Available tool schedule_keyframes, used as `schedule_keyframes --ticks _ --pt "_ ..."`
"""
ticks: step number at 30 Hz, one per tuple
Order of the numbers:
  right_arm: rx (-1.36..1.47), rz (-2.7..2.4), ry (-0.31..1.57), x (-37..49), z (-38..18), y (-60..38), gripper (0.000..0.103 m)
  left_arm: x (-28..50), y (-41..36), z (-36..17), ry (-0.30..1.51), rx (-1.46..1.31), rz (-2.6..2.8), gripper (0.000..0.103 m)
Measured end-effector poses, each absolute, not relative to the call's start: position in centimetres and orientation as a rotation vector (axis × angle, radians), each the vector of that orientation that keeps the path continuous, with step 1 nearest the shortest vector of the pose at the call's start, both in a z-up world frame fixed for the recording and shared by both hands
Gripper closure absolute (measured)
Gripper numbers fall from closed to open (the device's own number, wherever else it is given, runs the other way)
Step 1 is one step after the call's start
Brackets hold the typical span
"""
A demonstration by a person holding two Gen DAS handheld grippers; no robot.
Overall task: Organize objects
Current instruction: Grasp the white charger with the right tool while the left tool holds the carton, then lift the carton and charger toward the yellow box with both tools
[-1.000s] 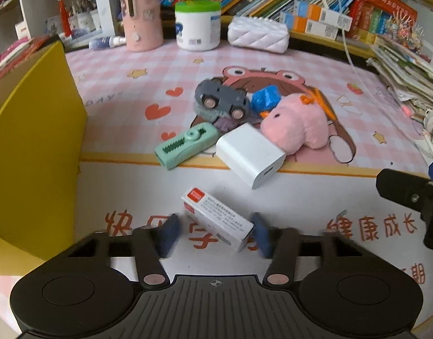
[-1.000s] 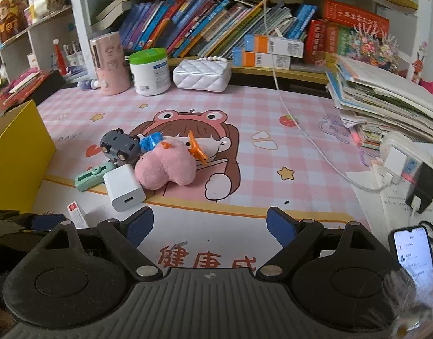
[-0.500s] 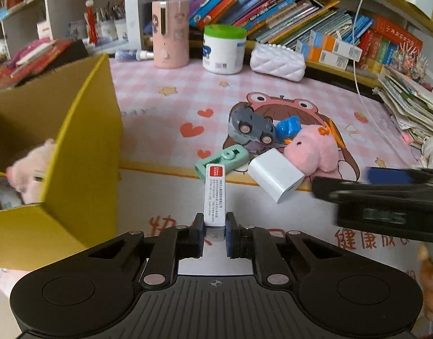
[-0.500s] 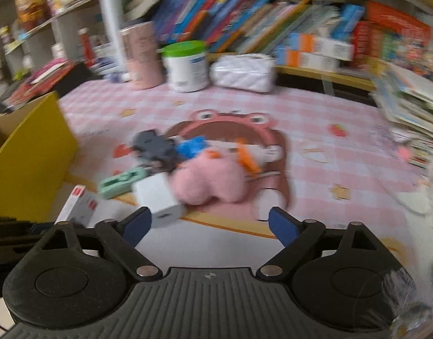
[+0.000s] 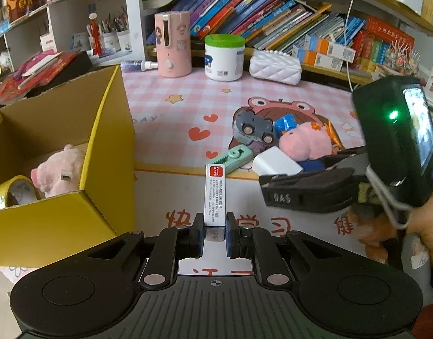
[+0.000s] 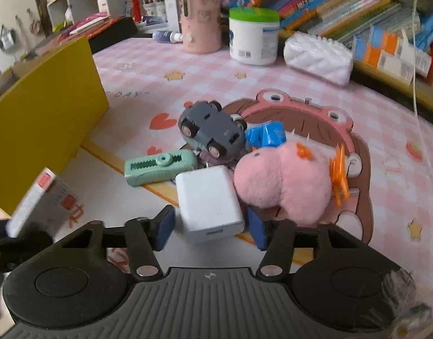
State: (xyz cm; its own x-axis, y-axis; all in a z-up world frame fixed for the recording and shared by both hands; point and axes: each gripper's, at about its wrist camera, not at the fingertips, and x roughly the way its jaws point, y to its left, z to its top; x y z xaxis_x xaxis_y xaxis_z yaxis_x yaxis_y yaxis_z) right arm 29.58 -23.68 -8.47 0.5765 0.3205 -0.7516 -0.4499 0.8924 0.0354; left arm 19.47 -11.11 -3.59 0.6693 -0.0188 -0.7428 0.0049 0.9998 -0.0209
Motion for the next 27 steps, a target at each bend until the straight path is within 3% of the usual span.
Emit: schedule_keyframes --ticks 13,27 --pt "0.082 0.445 0.965 26.0 -5.2 -26.2 0.062 18.7 -10.0 -2.5 0.792 -0.082 -0.044 0.09" --pt "0.188 0.314 0.895 19.9 -2.0 -27.3 0.062 15.2 -9.0 -1.4 0.733 -0.085 -0.148 0.09"
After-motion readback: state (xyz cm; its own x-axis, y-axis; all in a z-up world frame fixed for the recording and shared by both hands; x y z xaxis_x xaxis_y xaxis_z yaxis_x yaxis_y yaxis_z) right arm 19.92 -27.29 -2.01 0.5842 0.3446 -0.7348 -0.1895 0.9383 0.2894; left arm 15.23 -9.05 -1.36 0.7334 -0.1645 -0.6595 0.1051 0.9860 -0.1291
